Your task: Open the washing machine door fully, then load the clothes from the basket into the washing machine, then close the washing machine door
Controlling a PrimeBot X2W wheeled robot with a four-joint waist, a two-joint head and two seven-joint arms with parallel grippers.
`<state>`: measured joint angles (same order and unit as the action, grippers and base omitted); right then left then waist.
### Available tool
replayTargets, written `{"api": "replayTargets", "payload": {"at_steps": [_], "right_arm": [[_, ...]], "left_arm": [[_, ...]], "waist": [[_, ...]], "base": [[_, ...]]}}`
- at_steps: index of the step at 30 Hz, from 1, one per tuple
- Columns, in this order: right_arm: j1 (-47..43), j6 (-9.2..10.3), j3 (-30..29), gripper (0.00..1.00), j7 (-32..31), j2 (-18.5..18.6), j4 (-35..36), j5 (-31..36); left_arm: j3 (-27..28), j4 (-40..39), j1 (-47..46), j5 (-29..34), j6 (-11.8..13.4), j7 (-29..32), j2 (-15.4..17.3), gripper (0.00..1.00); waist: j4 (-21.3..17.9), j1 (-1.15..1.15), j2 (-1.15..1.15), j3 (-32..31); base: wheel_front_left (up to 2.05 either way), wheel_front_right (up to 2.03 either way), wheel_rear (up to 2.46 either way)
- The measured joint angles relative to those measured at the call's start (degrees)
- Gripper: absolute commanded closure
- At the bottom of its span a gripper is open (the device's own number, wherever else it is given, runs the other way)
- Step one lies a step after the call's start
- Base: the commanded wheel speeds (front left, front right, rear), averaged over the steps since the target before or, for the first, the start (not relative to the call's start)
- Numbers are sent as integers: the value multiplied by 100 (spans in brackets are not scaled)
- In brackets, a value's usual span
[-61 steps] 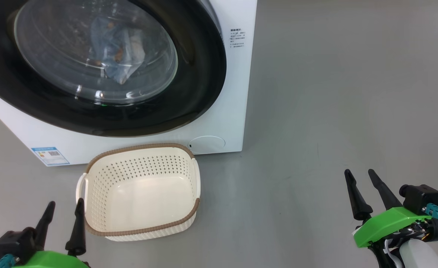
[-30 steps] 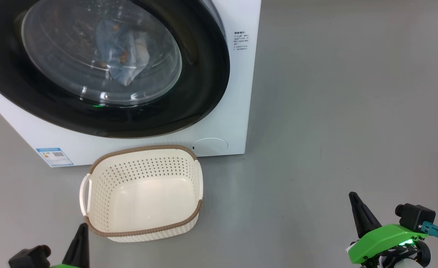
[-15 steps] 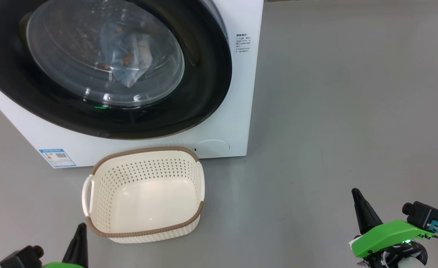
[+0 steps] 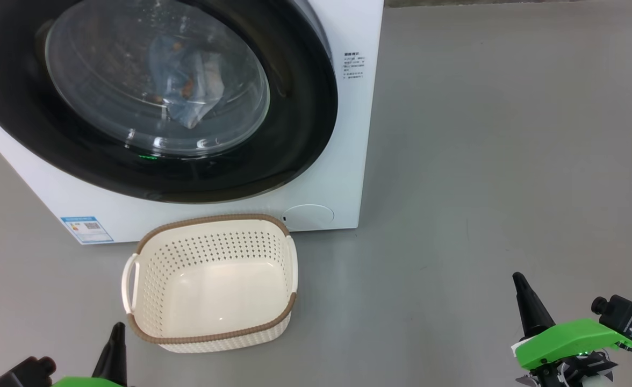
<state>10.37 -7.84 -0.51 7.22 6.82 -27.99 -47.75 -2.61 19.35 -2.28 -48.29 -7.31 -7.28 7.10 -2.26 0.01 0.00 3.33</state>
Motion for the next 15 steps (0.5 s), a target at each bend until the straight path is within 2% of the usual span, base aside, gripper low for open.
{"api": "replayTargets", "payload": {"at_steps": [15], "right_arm": [[-96,0,-123,100,-234,-91,227,-810]], "left_arm": [[130,-70,-3,-777,0,260,-85,100]], "waist": [[42,0,0,-58]], "base": [[0,0,0]]}}
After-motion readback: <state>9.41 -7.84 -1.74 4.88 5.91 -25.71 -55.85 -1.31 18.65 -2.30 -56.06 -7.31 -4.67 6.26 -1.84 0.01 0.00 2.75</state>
